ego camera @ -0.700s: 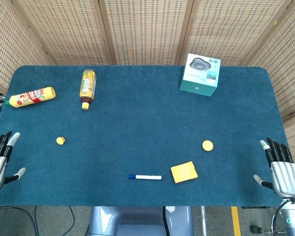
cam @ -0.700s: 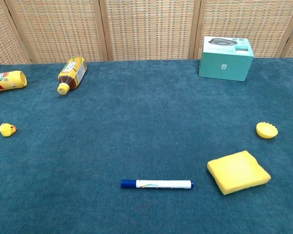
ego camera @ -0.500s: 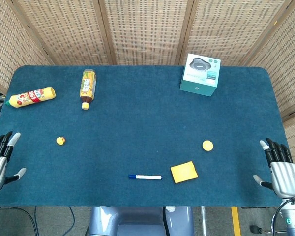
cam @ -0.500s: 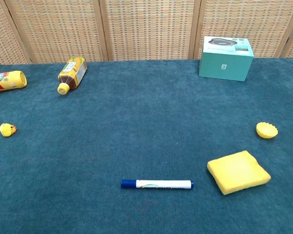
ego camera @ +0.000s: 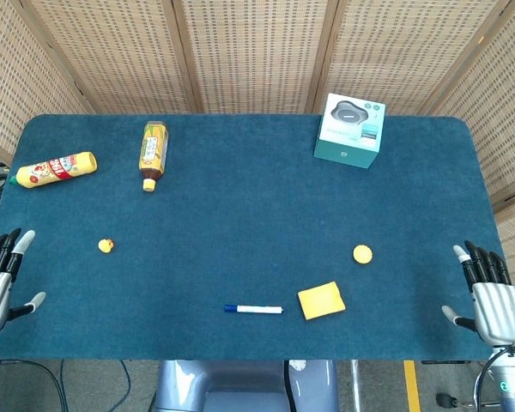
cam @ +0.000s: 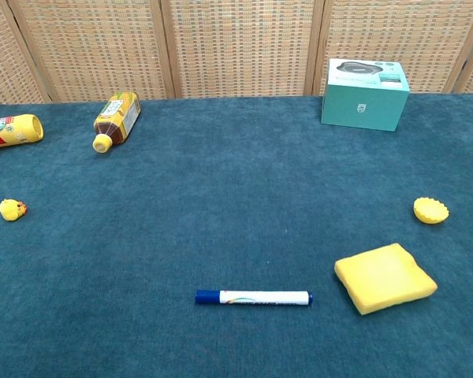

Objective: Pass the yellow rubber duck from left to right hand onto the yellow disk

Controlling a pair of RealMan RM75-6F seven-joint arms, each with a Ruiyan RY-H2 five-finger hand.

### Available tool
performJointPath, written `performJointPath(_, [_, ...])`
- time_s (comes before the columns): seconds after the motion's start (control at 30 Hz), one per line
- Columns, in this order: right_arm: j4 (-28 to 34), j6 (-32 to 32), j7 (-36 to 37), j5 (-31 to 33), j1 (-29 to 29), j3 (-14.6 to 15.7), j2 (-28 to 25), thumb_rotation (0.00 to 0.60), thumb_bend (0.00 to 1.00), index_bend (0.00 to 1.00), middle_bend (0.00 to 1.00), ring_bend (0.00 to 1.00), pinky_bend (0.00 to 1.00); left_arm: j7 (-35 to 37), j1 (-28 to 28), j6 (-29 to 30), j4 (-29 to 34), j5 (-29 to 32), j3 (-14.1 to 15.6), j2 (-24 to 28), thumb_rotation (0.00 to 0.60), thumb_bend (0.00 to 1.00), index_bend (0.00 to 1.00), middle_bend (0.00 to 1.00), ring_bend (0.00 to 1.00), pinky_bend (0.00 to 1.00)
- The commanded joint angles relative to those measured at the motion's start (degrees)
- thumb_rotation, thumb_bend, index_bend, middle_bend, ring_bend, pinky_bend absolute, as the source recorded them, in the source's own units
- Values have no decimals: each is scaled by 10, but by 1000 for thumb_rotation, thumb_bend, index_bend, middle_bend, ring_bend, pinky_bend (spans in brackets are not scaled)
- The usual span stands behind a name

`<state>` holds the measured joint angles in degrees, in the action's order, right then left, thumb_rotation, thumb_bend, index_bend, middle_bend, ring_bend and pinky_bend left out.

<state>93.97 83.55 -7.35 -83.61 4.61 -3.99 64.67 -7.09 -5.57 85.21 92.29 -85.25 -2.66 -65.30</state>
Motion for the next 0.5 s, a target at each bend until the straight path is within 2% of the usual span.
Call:
performJointPath(0.03, [1,-2,2,0,0,1,-1,600,14,0,0,0,0,0,0,0,0,0,0,0,600,197,0,0,0,0])
performJointPath(0.33, [-1,-3,10,-3,1,2,-2,600,15,13,0,0,0,-1,-1,-2,4,1,0,0,600,199,0,0,0,0])
performJointPath(0.5, [0,-6,11,-3,2,3,-2,600,14,24,0,0,0,17,-15,-15,-6,10,-13,-4,600,200,0,0,0,0])
